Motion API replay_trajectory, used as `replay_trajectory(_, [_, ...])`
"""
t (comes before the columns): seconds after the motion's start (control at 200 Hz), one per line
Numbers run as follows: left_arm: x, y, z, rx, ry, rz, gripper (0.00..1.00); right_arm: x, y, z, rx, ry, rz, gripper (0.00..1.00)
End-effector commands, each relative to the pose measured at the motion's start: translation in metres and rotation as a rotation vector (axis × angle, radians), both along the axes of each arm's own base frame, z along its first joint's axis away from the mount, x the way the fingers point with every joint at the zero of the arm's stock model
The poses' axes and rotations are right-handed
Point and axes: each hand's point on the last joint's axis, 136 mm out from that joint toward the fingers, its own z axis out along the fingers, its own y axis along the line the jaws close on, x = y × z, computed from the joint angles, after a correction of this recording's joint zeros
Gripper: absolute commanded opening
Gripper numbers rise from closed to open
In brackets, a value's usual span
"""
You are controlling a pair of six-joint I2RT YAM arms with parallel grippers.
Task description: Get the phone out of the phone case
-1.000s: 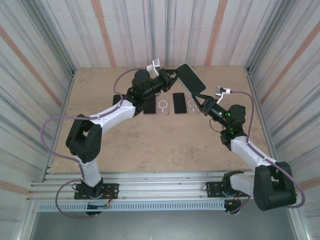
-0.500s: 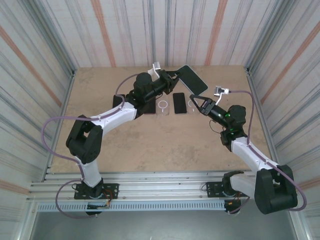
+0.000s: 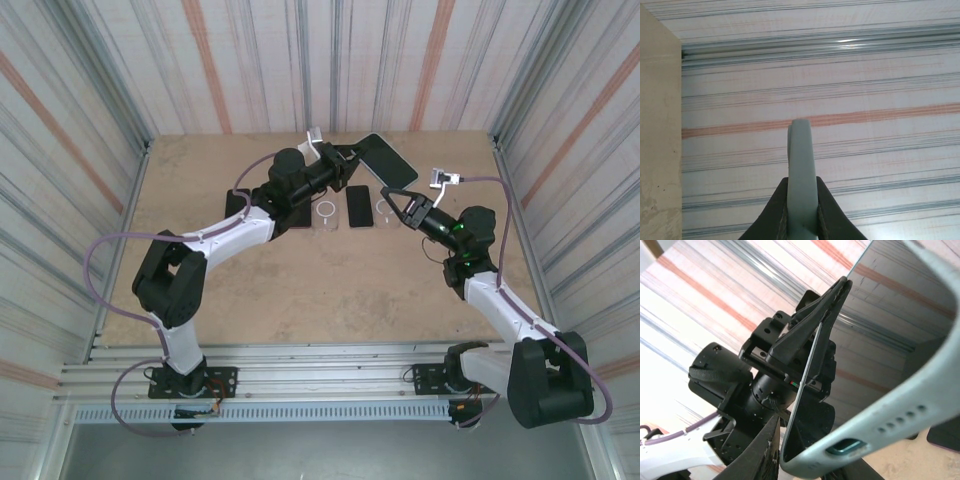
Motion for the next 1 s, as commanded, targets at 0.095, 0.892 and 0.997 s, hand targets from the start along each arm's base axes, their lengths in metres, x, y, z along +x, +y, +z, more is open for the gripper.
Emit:
replay_trajectory(0.095, [-0.011, 0.014, 0.054, -0.099, -0.107, 0.002, 0.03, -0.001, -0.001, 0.020, 0.039, -0.047, 0.027, 0.19])
replay_trajectory(0.892, [-0.039, 0.008, 0.083, -0.158, -0.084, -0.161, 0.00, 0.011, -0.010, 0.005, -0.270, -0.164, 0.035, 0.06])
replay_trajectory(0.997, [-0.047, 0.008, 0.092, -0.153, -0.112, -0.180, 0.00, 0.017, -0.017, 0.004, -0.270, -0.133, 0.011, 0.05])
